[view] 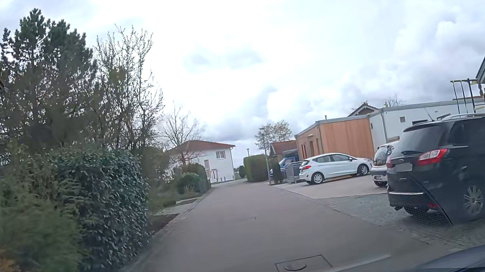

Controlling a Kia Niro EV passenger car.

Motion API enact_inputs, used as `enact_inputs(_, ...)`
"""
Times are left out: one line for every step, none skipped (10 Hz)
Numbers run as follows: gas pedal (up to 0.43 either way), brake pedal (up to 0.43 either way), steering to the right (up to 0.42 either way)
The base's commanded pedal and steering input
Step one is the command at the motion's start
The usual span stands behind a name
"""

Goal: Follow the waypoints while adhering to traffic rules and regulations

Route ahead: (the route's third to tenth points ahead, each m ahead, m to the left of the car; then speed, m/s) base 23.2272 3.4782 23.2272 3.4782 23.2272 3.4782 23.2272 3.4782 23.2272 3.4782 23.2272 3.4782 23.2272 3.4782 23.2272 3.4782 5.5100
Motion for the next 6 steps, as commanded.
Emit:
enact_inputs(0.0, 0.0, 0.006)
enact_inputs(0.0, 0.0, 0.006)
enact_inputs(0.0, 0.0, 0.007)
enact_inputs(0.0, 0.0, 0.007)
enact_inputs(0.0, 0.0, 0.008)
enact_inputs(0.0, 0.0, 0.01)
